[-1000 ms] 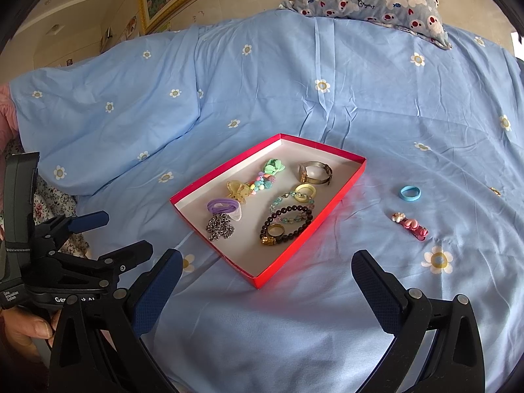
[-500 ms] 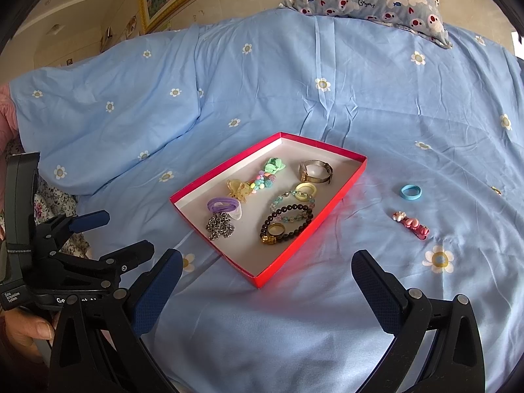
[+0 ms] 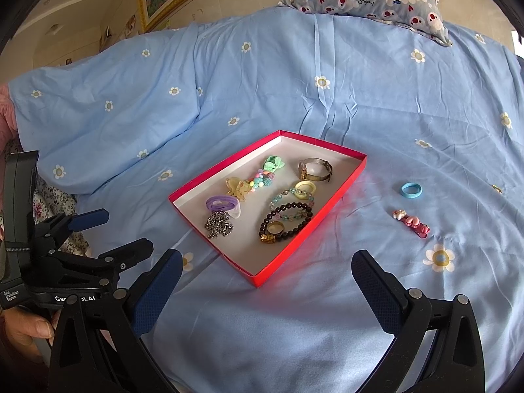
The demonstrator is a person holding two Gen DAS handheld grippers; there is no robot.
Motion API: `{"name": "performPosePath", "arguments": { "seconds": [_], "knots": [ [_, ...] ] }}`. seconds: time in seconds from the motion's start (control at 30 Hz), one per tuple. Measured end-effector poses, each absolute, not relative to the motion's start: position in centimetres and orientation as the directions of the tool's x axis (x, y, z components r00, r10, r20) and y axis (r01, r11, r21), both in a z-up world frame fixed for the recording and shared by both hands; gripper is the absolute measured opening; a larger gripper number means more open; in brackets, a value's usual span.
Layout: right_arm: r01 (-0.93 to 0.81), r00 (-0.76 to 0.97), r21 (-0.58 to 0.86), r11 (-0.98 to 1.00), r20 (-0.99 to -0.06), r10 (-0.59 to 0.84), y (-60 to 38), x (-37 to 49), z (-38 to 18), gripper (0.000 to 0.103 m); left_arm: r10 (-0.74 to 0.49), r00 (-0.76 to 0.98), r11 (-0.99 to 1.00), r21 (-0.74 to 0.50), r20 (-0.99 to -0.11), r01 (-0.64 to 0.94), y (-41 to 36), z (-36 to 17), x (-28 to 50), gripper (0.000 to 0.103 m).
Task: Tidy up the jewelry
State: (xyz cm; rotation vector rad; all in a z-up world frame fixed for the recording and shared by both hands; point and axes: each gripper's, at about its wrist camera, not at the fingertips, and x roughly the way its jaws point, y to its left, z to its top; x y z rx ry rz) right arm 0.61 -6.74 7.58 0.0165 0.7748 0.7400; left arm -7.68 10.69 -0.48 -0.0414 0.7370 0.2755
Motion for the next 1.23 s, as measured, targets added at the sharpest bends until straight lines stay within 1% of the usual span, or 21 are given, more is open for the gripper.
{"name": "performPosePath", "arguments": {
  "seconds": [0.47,1.23],
  "knots": [
    [-0.597,0.479,0.278,0.753,-0.629,0.612,-6.9,0.8,7.3,0.103,0.230,0.708,0.964,0.057,-0.668,-0.259,10.6,-0.4,-7.5,0.103],
    [-0.568,0.468,0.301,0.766,-0.647,0.601,-7.5,2.7,6.5,0.103,0.194,0.715,0.973,0.038,-0.671,-0.228,10.1,-0.3,-5.2,0.103]
  ]
}}
